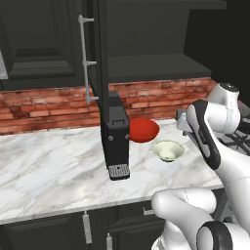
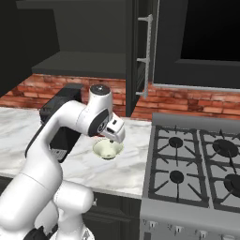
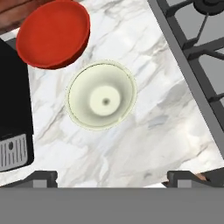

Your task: Pick up the bowls on the counter and stack them on top of one another in the open cabinet. Place the smaller bowl on top of the larger bowl.

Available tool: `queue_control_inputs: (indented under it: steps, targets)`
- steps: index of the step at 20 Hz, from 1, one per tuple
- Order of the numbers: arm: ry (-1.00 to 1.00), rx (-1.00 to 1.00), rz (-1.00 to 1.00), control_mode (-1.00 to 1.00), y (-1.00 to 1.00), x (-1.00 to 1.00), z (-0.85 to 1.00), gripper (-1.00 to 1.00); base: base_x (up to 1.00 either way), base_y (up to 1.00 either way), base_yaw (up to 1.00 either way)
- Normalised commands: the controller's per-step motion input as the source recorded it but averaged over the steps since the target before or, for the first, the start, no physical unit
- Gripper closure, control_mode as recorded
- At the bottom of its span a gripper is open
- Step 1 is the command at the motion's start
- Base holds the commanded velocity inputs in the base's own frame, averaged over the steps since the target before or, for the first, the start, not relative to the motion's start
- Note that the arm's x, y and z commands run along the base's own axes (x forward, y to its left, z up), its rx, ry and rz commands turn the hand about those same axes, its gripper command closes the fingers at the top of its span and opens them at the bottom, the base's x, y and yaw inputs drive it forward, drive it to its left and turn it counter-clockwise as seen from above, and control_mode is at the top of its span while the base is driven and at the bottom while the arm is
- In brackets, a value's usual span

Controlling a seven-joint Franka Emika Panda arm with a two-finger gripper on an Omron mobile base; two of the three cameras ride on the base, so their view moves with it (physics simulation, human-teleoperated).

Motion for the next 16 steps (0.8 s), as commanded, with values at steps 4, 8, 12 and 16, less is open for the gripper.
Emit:
queue_control_inputs:
  steps: [4, 8, 12, 16]
  targets:
    - [-0.01, 0.0, -0.17, -1.0, -0.26, 0.07, -0.35, -1.0, 0.0, 0.0, 0.0]
    - [0.0, 0.0, -0.14, -1.0, -0.24, 0.36, -0.33, -1.0, 0.0, 0.0, 0.0]
    - [0.01, 0.0, -0.08, -1.0, -0.09, 0.63, -0.29, -1.0, 0.0, 0.0, 0.0]
    - [0.04, 0.0, -0.03, -1.0, -0.04, 0.68, -0.3, -1.0, 0.0, 0.0, 0.0]
